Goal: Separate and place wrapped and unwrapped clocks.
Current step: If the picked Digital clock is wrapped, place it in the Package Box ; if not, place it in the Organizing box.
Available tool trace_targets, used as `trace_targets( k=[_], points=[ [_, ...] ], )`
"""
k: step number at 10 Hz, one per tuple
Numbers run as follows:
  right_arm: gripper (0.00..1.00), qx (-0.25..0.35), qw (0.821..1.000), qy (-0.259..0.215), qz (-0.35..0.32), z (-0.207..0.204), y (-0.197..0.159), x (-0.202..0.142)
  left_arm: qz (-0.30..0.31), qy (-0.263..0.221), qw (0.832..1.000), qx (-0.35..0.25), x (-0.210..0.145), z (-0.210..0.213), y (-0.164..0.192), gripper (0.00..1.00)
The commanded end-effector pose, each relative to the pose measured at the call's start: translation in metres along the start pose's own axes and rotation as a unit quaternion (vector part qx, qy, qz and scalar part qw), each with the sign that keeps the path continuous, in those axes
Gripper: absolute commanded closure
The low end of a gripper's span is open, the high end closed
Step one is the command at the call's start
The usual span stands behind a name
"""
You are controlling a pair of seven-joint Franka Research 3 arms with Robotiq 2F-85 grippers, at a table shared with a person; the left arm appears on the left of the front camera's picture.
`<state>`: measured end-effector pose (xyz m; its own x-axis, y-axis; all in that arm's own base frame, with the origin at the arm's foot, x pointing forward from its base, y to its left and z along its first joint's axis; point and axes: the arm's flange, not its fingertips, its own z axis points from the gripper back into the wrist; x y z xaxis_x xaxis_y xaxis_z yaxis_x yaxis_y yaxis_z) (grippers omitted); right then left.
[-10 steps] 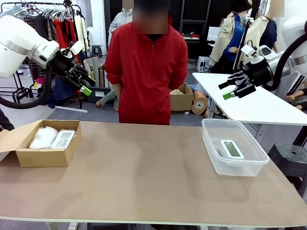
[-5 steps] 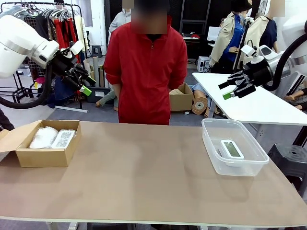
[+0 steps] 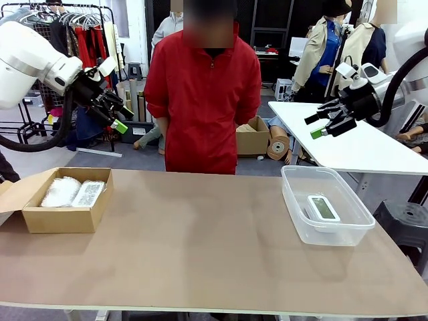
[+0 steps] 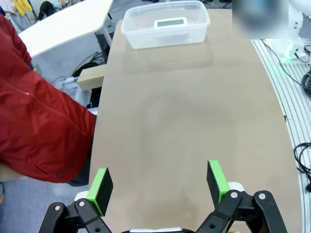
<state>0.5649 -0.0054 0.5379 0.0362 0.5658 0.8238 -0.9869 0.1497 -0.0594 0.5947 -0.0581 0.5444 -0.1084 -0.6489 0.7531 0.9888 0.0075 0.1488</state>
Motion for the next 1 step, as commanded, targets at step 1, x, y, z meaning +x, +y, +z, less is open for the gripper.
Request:
trace_targets(
  k=[1],
  points=[
    [0.0, 0.001, 1.0, -0.001, 0.009, 0.0005, 0.0017, 0.0011, -0.005, 0.001, 1.0, 0.005, 0.0, 0.0011, 0.0002, 0.0]
  ],
)
